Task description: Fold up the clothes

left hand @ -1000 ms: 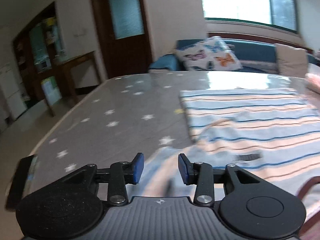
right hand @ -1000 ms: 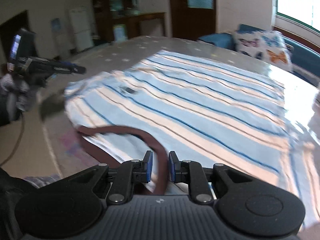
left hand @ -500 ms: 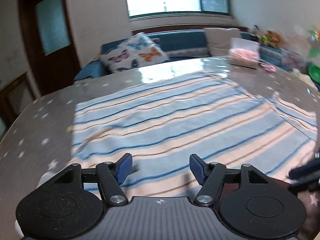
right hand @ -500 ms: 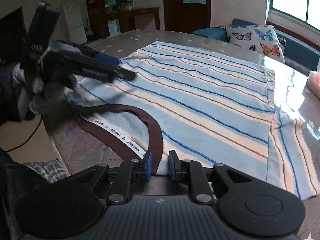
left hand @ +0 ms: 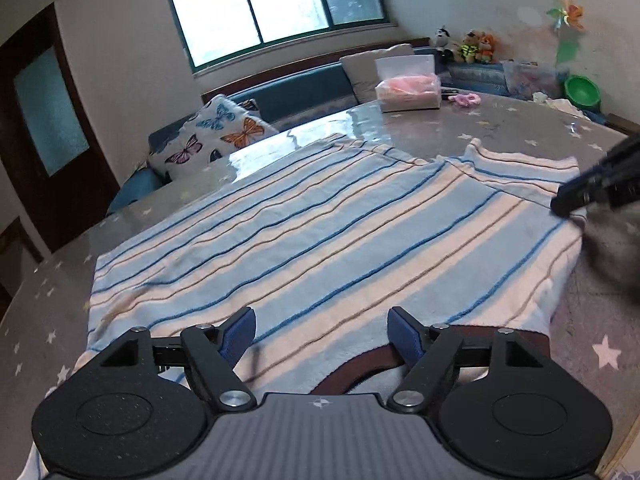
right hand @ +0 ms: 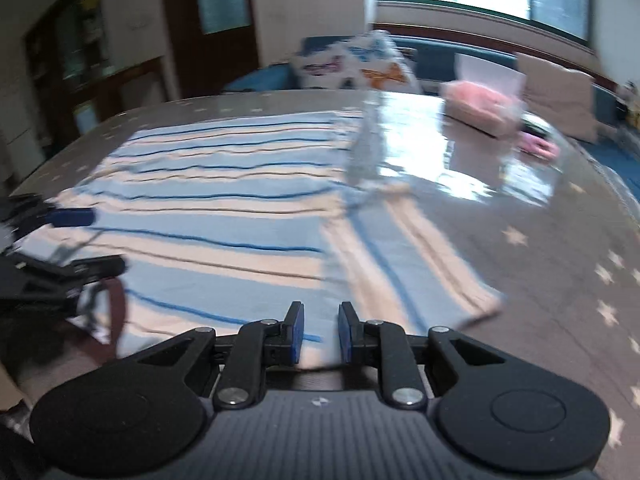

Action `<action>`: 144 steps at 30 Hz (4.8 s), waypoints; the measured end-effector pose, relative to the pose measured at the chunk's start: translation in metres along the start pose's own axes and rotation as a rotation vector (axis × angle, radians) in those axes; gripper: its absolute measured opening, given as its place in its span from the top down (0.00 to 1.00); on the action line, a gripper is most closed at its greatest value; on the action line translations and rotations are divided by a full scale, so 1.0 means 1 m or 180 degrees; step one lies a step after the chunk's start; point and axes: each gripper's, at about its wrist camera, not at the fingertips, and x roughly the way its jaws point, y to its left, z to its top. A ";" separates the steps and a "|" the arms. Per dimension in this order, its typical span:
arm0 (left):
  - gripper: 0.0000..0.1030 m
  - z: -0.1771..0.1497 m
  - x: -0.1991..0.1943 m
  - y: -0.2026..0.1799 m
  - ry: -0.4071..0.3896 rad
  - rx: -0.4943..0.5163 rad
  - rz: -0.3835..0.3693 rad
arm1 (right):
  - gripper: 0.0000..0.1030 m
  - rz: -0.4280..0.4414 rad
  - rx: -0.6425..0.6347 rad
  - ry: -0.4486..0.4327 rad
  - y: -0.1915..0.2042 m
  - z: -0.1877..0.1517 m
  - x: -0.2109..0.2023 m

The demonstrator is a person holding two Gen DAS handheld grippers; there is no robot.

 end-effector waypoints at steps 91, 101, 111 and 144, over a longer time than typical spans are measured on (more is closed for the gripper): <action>0.00 -0.001 -0.008 0.040 0.0152 -0.0690 0.0250 | 0.82 0.0219 -0.0506 -0.0145 0.054 0.041 0.062; 0.00 -0.017 -0.025 0.076 0.0175 -0.1005 0.0622 | 0.72 0.0373 -0.0753 -0.0074 0.069 0.011 0.030; 0.00 -0.050 -0.056 0.123 0.0265 -0.1431 0.1237 | 0.64 0.0588 -0.0936 -0.0122 0.089 0.011 0.015; 0.90 -0.121 -0.091 0.223 0.0364 -0.2544 0.1343 | 0.50 0.1711 -0.2356 -0.0020 0.271 0.007 0.036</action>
